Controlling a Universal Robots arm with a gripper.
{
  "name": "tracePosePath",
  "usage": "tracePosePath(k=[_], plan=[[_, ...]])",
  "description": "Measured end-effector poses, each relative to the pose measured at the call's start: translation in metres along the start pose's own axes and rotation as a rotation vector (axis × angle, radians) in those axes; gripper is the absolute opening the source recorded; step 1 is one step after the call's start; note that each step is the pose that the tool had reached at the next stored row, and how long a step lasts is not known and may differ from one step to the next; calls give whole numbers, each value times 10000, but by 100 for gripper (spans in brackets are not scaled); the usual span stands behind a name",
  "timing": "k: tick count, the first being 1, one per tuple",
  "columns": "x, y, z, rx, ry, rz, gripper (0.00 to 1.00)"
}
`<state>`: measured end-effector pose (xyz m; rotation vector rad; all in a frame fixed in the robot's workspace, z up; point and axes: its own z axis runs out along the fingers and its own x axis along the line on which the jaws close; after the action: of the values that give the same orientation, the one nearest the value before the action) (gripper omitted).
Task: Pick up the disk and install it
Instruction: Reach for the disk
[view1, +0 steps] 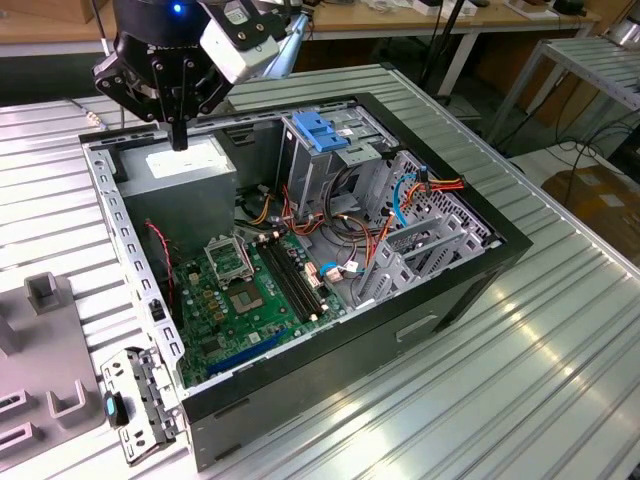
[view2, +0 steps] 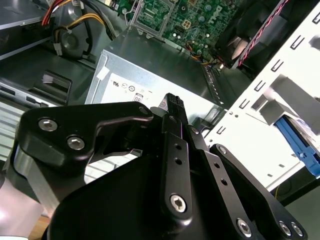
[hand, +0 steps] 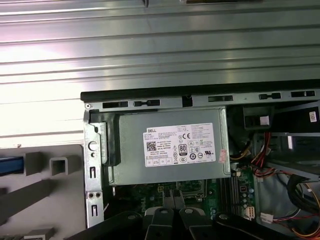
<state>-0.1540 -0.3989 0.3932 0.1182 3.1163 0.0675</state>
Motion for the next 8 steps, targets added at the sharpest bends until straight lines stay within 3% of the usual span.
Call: tracePosePath(k=[8], plan=[[18,-1,0,1,11,1,11]])
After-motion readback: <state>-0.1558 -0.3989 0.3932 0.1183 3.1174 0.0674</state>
